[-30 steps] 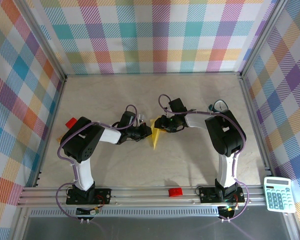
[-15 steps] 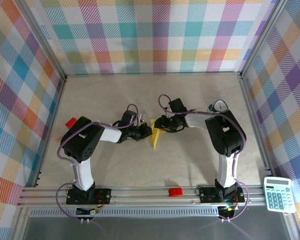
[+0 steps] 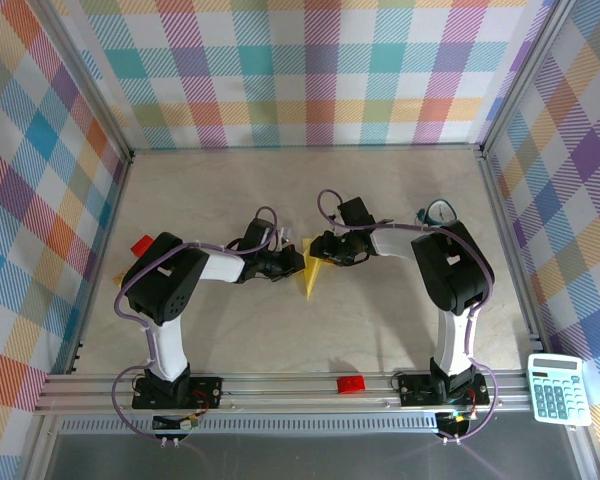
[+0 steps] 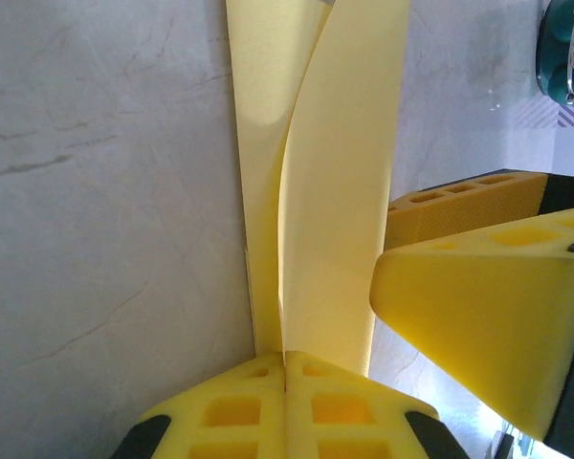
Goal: Fold a paper plane with a square sheet of paper (fold left side to right side)
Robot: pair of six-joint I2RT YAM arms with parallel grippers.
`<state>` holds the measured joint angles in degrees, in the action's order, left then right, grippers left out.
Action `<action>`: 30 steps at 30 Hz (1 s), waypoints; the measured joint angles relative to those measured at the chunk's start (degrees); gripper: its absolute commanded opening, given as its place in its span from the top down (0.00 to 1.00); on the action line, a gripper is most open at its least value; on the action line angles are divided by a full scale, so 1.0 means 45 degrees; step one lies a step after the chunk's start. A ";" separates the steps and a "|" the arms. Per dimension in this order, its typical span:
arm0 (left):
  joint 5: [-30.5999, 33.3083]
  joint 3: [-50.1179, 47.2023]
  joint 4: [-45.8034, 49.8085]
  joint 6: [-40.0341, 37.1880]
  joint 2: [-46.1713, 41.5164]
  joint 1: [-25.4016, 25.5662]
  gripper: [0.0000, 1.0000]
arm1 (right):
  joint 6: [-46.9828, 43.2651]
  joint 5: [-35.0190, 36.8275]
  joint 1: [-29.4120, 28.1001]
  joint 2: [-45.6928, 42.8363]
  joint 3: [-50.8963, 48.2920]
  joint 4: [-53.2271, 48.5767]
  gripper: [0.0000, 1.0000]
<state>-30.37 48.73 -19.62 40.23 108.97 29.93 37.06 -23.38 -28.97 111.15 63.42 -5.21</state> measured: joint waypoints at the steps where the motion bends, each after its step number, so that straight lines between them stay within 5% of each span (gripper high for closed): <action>1: -0.0005 0.0019 0.0024 -0.0015 0.0000 0.0019 1.00 | 0.0000 0.0000 0.0000 0.0000 -0.0005 0.0000 0.61; 30: 0.0374 0.0495 0.1035 -0.0491 -0.0015 0.0223 1.00 | -0.0068 0.0661 0.0000 -0.0971 -0.0398 -0.0675 0.64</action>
<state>-28.69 50.96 -14.96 38.02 108.90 30.94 36.75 -20.40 -28.97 106.78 61.63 -8.25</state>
